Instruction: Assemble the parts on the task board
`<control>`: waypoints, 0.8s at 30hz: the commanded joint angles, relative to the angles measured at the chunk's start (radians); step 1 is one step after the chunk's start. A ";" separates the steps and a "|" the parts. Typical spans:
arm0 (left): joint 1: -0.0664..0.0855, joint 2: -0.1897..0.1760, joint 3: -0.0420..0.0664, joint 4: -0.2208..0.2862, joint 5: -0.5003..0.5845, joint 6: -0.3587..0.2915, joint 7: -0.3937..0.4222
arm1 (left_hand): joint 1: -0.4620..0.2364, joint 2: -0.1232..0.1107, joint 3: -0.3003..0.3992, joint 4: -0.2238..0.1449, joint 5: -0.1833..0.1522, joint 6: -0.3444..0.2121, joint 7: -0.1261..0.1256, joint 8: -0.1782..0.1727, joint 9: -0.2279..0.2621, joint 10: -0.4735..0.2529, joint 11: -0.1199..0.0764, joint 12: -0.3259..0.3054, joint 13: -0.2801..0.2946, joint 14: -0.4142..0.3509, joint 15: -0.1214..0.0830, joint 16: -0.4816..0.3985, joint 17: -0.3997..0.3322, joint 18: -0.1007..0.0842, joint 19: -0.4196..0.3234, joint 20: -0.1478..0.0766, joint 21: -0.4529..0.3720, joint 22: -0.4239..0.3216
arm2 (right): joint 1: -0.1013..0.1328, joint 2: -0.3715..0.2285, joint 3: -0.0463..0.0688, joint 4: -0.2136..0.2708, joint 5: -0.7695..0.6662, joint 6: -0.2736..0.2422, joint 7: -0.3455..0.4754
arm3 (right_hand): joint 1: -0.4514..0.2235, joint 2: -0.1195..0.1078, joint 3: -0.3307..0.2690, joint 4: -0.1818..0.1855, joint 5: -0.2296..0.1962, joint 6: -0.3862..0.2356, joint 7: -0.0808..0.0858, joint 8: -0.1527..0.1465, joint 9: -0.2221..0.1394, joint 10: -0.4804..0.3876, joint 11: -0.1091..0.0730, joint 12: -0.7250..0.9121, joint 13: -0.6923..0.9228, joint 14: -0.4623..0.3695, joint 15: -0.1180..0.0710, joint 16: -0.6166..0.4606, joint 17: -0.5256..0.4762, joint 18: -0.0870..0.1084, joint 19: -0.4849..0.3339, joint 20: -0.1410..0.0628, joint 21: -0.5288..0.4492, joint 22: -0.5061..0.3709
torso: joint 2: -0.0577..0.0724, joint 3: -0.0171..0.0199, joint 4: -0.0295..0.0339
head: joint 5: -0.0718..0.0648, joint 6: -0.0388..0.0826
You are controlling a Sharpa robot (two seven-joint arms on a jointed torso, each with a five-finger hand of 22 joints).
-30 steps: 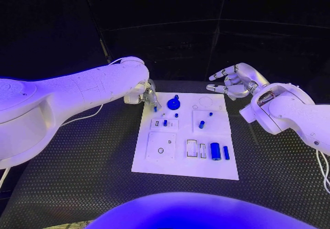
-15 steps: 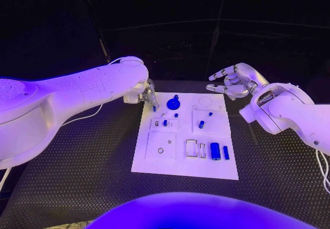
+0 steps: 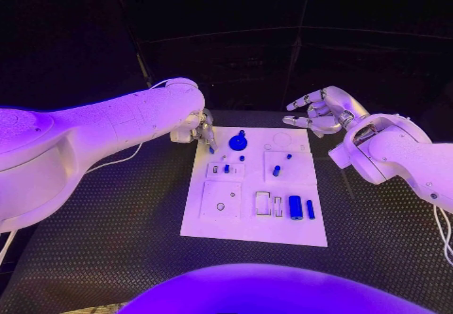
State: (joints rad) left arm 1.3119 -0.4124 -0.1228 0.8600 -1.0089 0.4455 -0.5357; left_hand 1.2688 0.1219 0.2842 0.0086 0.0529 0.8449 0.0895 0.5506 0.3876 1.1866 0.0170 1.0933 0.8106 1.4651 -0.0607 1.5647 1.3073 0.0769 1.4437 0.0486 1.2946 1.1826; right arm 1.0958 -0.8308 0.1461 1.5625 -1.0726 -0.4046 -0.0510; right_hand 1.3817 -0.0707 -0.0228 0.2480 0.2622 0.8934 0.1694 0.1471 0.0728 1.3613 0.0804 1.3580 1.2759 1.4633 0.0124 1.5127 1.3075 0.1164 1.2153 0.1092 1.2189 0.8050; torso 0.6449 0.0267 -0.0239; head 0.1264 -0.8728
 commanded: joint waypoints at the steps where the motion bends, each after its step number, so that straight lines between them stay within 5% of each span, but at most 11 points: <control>1: -0.002 -0.002 0.000 0.003 0.023 0.006 0.000 | -0.030 -0.016 0.177 -0.121 0.009 -0.004 0.005 0.013 0.006 0.012 -0.002 -0.003 -0.003 0.106 0.006 0.006 0.263 0.002 0.002 0.004 -0.002 0.002 | 0.002 0.001 0.001 0.002 0.001 0.006 0.009 | -0.002 0.003 0.001 0.005 0.006 -0.007 -0.001 0.005 -0.001 -0.004 0.001 -0.002 0.001 0.075 -0.008 -0.005 0.129 0.020 -0.008 0.002 -0.004 -0.001 | 0.000 0.0004 0.0009 | 0.001 0.000; 5: -0.004 -0.008 0.000 0.009 0.034 -0.017 0.003 | -0.092 -0.042 0.283 -0.142 0.009 -0.009 0.004 0.039 0.017 0.021 -0.002 0.000 -0.004 0.106 0.006 0.006 0.263 0.003 0.003 0.004 -0.002 0.006 | 0.002 0.001 0.001 0.001 0.001 0.006 0.009 | -0.001 0.005 0.001 0.006 0.008 -0.007 -0.002 0.006 -0.001 -0.004 0.001 -0.001 0.002 0.075 -0.008 -0.005 0.129 0.020 -0.007 0.002 -0.004 0.000 | 0.000 0.0005 0.0009 | 0.002 0.000; 14: -0.005 -0.039 0.000 0.047 0.043 -0.089 0.011 | -0.122 -0.061 0.351 -0.156 0.017 -0.009 0.003 0.063 0.029 0.029 -0.006 0.003 -0.003 0.105 0.005 0.006 0.263 0.003 0.003 0.003 -0.004 0.007 | 0.002 -0.001 0.001 0.000 0.002 0.006 0.009 | -0.001 0.005 0.001 0.006 0.008 -0.007 -0.002 0.006 -0.001 -0.003 0.001 0.000 0.003 0.075 -0.008 -0.005 0.129 0.020 -0.007 0.002 -0.004 0.000 | 0.001 -0.0002 0.0013 | 0.003 0.000; 24: -0.004 -0.139 0.001 0.190 0.080 -0.197 0.016 | -0.142 -0.077 0.393 -0.162 0.022 -0.007 0.000 0.081 0.037 0.038 -0.010 0.006 -0.001 0.105 0.002 0.004 0.259 0.004 0.003 0.001 -0.008 0.004 | 0.002 -0.007 0.001 0.000 0.002 0.006 0.009 | -0.001 0.005 0.000 0.007 0.009 -0.006 -0.002 0.006 -0.001 -0.004 0.001 -0.001 0.002 0.075 -0.008 -0.005 0.128 0.020 -0.007 0.002 -0.005 -0.001 | 0.001 -0.0005 0.0027 | 0.004 0.000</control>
State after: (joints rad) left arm 1.3054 -0.5485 -0.1228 1.0379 -0.9547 0.3203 -0.5308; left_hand 1.1345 0.0434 0.5266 -0.0070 0.0735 0.8397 0.0950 0.6279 0.4232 1.2064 0.0177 1.0960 0.8093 1.4652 -0.0607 1.5647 1.3073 0.0768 1.4438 0.0486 1.2906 1.1876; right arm 1.0957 -0.8372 0.1460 1.5610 -1.0725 -0.4023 -0.0505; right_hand 1.3817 -0.0707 -0.0228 0.2480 0.2673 0.8933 0.1694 0.1471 0.0728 1.3612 0.0804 1.3581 1.2769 1.4669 0.0087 1.5127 1.3074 0.1164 1.2153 0.1092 1.2189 0.8051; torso 0.6454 0.0267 -0.0214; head 0.1293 -0.8728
